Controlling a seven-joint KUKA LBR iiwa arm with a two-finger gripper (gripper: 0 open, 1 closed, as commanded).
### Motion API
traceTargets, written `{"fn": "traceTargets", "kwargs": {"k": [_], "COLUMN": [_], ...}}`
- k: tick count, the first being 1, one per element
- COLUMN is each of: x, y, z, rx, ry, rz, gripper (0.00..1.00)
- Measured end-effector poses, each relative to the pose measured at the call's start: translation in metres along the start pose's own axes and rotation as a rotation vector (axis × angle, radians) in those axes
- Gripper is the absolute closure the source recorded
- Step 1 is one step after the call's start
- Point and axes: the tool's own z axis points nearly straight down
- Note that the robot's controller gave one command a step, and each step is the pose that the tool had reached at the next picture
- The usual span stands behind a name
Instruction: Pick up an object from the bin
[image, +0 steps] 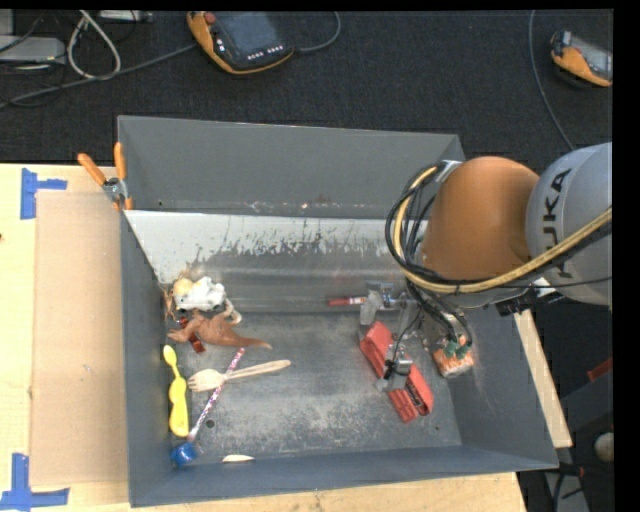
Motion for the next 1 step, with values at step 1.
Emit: {"fn": "traceTargets", "kwargs": {"k": [1], "x": [-0.0014], "y": [0.0], "z": [-0.0046], "rx": [0.0], "ry": [-0.008], "rz": [0.0], "gripper": [0.0]}}
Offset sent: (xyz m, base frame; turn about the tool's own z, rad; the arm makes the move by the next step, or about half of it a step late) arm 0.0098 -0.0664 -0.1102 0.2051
